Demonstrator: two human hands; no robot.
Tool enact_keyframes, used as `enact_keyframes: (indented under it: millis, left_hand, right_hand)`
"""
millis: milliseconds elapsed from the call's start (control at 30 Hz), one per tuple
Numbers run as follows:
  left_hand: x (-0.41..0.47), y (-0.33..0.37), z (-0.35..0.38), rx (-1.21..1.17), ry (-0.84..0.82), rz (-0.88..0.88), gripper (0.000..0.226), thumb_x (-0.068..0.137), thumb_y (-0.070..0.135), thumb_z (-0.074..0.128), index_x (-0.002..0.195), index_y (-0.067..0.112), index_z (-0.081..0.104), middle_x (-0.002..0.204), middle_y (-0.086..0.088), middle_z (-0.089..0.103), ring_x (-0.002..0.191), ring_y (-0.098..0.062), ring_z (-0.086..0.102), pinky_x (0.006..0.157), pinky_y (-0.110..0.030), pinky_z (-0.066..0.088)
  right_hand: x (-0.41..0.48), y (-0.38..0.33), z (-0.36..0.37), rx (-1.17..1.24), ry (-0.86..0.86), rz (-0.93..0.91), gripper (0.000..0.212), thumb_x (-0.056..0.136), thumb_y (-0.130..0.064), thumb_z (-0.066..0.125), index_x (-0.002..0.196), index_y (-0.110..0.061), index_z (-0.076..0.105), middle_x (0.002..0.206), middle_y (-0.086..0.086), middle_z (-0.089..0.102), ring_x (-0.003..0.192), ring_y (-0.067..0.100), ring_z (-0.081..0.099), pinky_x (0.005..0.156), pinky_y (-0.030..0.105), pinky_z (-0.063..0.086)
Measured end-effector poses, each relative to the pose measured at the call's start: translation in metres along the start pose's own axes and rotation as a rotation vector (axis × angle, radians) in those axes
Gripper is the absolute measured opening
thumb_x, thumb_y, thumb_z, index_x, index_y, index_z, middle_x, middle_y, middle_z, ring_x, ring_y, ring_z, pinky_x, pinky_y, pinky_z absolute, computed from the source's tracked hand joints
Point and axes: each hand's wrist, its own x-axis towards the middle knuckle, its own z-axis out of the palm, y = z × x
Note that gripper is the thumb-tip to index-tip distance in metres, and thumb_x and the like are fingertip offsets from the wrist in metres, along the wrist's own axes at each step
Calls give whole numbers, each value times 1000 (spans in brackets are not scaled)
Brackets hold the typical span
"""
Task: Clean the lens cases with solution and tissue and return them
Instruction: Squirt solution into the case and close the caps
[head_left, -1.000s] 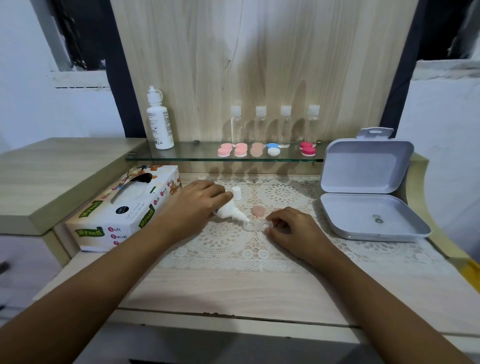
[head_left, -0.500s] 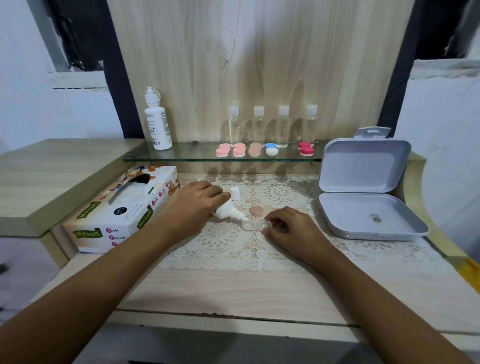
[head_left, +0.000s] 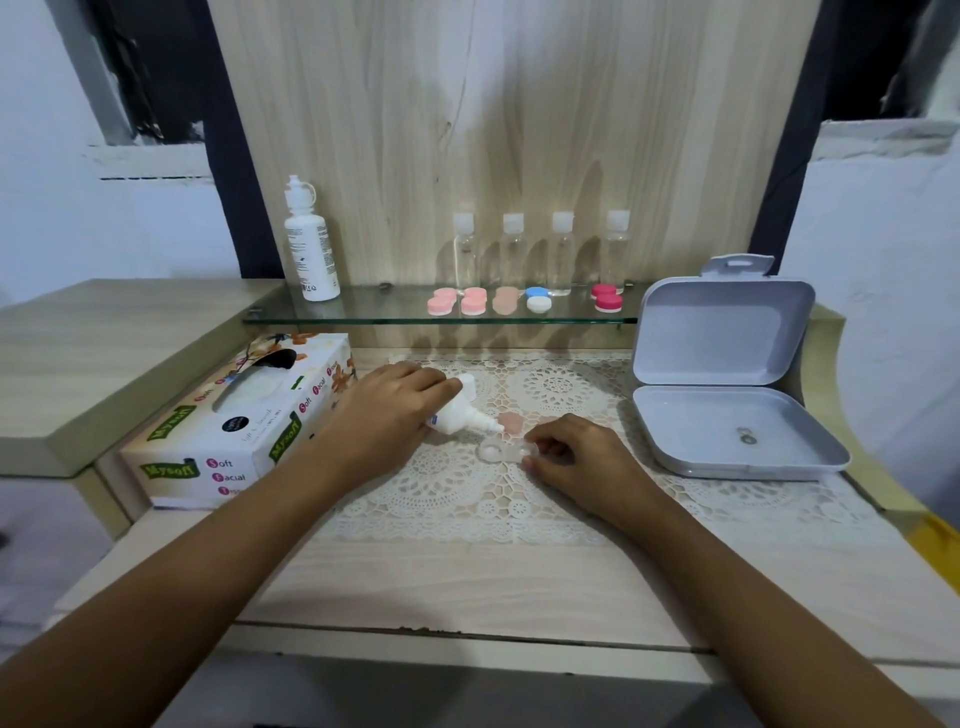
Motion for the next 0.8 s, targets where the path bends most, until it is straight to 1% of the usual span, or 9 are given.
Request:
enact_keyframes:
  millis: [100, 200, 300, 433, 633, 800]
  left_hand:
    - [5, 6, 2, -10, 16, 11, 53, 60, 5, 83, 110, 7, 65, 99, -8, 70, 87, -28, 66, 73, -37, 53]
    - [10, 10, 6, -20, 30, 24, 54, 58, 2, 83, 108, 7, 66, 97, -9, 70, 85, -29, 66, 72, -36, 54]
    - [12, 12, 10, -35, 19, 34, 50, 62, 4, 81, 108, 8, 65, 97, -8, 70, 86, -29, 65, 71, -38, 54]
    - [13, 12, 11, -26, 8, 59, 47, 64, 5, 78, 109, 9, 64, 98, -8, 69, 87, -30, 64, 74, -39, 55]
    - [14, 15, 13, 19, 53, 83, 43, 68, 3, 76, 108, 10, 64, 100, -7, 68, 89, -28, 63, 78, -38, 52]
    - [14, 16, 12, 32, 53, 89, 43, 67, 6, 78, 107, 10, 63, 99, -7, 68, 88, -28, 63, 78, -38, 52]
  right_hand:
    - [1, -1, 0, 2, -3, 4, 29, 83, -27, 66, 110, -17, 66, 102, 0, 61, 95, 12, 55, 81, 18, 39]
    - [1, -1, 0, -6, -7, 5, 30, 83, -27, 66, 111, -16, 66, 103, 1, 62, 94, 12, 54, 80, 20, 39]
    - [1, -1, -1, -5, -8, 5, 30, 83, -28, 67, 110, -16, 66, 102, 1, 61, 91, 11, 52, 77, 19, 37]
    - [1, -1, 0, -6, -4, 3, 30, 83, -28, 67, 110, -15, 66, 101, 1, 61, 88, 9, 51, 74, 17, 35]
    - [0, -3, -1, -5, 0, 0, 26, 82, -27, 67, 105, -14, 68, 99, 4, 62, 90, 15, 54, 78, 23, 40]
    - [0, -3, -1, -7, -6, 0, 28, 82, -28, 67, 108, -16, 67, 101, 2, 62, 91, 15, 54, 77, 22, 38]
